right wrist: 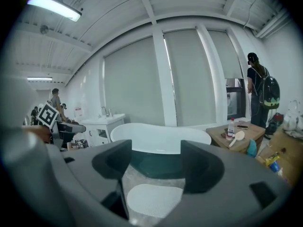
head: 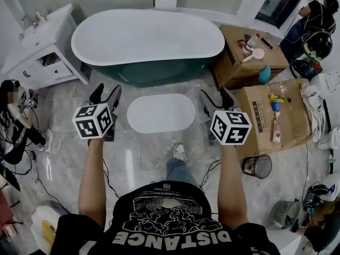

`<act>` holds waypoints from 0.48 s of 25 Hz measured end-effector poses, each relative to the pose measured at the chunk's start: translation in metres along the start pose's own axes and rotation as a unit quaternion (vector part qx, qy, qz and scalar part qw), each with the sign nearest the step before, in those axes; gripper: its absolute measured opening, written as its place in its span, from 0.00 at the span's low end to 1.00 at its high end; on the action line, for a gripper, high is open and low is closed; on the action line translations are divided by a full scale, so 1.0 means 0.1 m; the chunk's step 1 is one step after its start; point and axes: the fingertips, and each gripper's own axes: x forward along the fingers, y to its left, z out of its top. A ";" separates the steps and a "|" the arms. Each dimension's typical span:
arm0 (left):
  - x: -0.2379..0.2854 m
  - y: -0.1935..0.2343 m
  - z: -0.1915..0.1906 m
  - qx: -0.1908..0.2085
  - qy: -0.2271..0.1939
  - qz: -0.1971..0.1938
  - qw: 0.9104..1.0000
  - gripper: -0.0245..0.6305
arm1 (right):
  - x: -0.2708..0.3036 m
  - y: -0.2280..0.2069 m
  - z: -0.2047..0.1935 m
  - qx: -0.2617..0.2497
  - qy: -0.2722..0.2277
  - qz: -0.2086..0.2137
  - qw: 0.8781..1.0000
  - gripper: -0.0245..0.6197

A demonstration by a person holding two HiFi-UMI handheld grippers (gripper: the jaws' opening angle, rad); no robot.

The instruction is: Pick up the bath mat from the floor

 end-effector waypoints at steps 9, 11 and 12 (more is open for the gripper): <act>0.87 -0.02 0.30 -0.011 0.010 0.046 0.999 0.47 | 0.89 -0.73 0.30 -0.004 0.019 0.030 0.999 0.52; 1.00 -0.02 0.33 -0.015 0.012 0.057 0.998 0.47 | 1.04 -0.87 0.34 -0.003 0.023 0.038 0.999 0.52; 1.05 -0.02 0.34 -0.017 0.013 0.063 0.998 0.47 | 1.11 -0.92 0.34 -0.002 0.026 0.043 0.999 0.52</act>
